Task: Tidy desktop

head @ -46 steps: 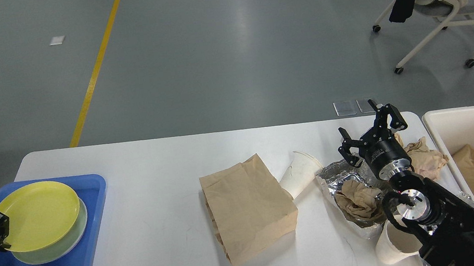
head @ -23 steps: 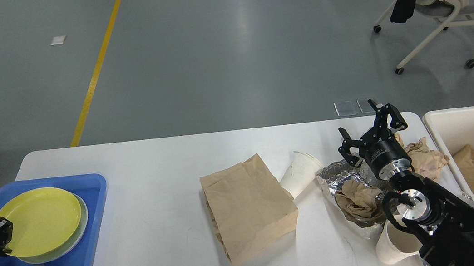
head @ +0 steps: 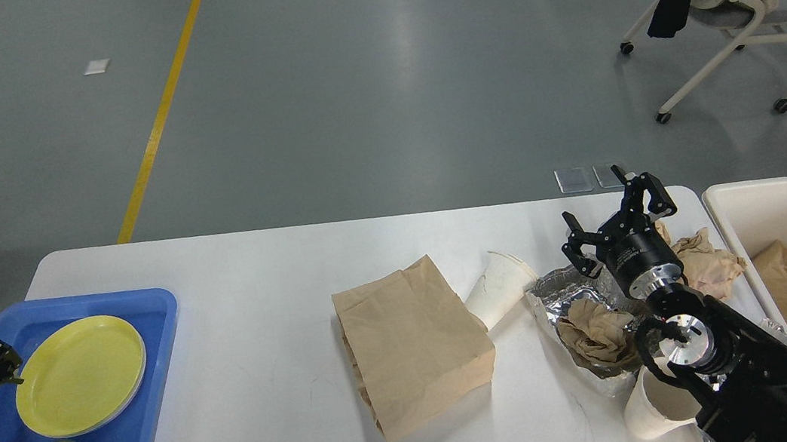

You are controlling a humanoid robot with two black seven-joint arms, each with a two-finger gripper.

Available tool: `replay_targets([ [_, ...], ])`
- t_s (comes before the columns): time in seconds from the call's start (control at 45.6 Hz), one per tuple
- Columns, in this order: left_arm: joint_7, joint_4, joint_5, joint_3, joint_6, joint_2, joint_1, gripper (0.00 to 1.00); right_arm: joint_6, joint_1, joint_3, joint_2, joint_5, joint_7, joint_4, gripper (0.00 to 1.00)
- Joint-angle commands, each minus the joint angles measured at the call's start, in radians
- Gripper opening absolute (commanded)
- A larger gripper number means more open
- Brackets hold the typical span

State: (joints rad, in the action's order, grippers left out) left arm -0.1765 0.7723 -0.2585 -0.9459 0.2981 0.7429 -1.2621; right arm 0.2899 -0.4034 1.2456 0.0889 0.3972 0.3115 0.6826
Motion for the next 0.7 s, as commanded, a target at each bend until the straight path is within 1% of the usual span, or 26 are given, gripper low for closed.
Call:
replay_targets([
  [0.0,0.014,-0.001,0.002,0.139,0.004,0.035,-0.017,0.95,0.0,0.0,0.0,0.0,0.0,0.0,0.0,1.0],
  [0.044,0.014,-0.001,0.002,0.221,0.006,0.053,-0.004,0.96,0.0,0.0,0.0,0.0,0.0,0.0,0.0,1.0],
  [0.088,0.014,0.001,0.004,0.313,0.007,0.056,0.038,0.96,0.0,0.0,0.0,0.0,0.0,0.0,0.0,1.0],
  [0.219,0.015,-0.004,0.002,0.681,0.006,0.061,0.209,0.96,0.0,0.0,0.0,0.0,0.0,0.0,0.0,1.0],
  [0.285,0.017,-0.004,0.002,0.919,0.007,0.061,0.328,0.96,0.0,0.0,0.0,0.0,0.0,0.0,0.0,1.0],
  [0.373,0.017,-0.004,0.002,1.279,0.009,0.043,0.47,0.96,0.0,0.0,0.0,0.0,0.0,0.0,0.0,1.0],
  [0.438,0.021,-0.004,0.002,1.536,0.009,-0.005,0.597,0.96,0.0,0.0,0.0,0.0,0.0,0.0,0.0,1.0],
  [0.504,0.043,-0.002,0.004,1.757,0.009,-0.078,0.673,0.96,0.0,0.0,0.0,0.0,0.0,0.0,0.0,1.0],
  [0.548,0.054,0.007,0.014,1.864,0.012,-0.131,0.708,0.96,0.0,0.0,0.0,0.0,0.0,0.0,0.0,1.0],
  [0.592,0.071,0.022,0.036,1.941,0.035,-0.166,0.737,0.96,0.0,0.0,0.0,0.0,0.0,0.0,0.0,1.0],
  [0.636,0.107,0.053,0.051,2.0,0.073,-0.194,0.785,0.96,0.0,0.0,0.0,0.0,0.0,0.0,0.0,1.0],
  [0.68,0.159,0.093,0.062,2.041,0.102,-0.212,0.843,0.96,0.0,0.0,0.0,0.0,0.0,0.0,0.0,1.0],
])
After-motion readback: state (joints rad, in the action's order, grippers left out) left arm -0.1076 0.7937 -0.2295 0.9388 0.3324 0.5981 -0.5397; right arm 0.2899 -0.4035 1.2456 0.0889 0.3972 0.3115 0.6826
